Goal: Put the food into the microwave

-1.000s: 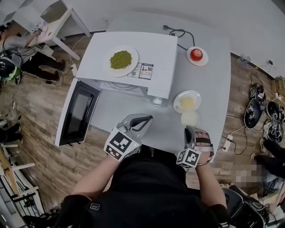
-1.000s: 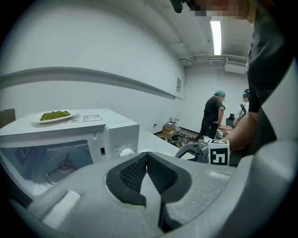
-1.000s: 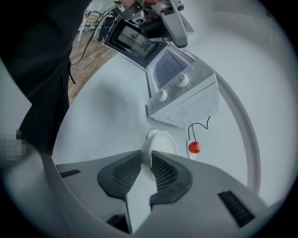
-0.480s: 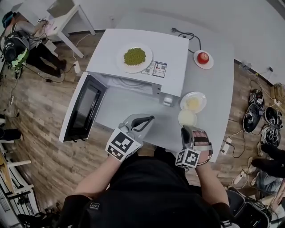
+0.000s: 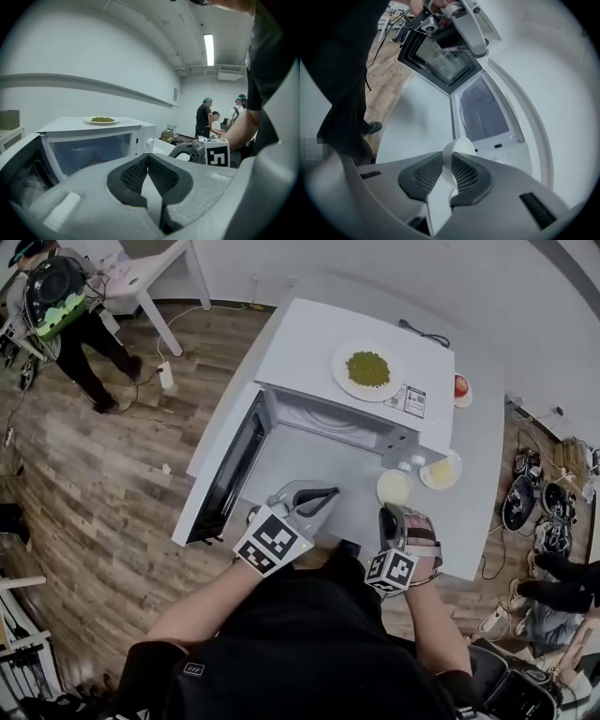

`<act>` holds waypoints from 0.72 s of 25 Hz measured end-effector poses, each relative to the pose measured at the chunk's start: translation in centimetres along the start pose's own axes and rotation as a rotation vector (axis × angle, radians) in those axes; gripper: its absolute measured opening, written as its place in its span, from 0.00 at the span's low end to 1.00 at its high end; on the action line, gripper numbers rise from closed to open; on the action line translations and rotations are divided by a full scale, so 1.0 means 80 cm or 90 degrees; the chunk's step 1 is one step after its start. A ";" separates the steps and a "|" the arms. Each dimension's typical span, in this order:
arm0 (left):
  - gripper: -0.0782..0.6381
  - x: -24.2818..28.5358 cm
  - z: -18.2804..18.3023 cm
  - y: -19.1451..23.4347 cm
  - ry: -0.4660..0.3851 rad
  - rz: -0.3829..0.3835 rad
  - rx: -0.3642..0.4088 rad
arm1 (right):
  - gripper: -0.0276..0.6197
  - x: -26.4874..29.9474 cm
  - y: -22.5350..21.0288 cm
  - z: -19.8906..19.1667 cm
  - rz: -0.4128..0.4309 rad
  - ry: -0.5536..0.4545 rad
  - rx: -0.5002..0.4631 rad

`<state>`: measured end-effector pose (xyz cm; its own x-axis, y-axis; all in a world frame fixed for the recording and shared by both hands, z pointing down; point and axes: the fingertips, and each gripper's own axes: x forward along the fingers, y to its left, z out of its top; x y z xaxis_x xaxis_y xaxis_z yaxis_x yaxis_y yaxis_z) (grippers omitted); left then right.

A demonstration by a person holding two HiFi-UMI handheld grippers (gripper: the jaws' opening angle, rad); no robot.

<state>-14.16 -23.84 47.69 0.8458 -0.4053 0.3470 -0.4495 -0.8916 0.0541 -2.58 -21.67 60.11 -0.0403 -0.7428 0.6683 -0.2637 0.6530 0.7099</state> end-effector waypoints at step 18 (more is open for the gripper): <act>0.12 -0.016 -0.004 0.083 -0.018 0.021 -0.028 | 0.16 0.111 -0.052 0.175 -0.008 -0.079 -0.094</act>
<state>-18.34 -29.21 47.87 0.8381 -0.4401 0.3222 -0.4887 -0.8683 0.0852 -15.31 -33.05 59.97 -0.1592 -0.7576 0.6330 -0.1210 0.6513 0.7491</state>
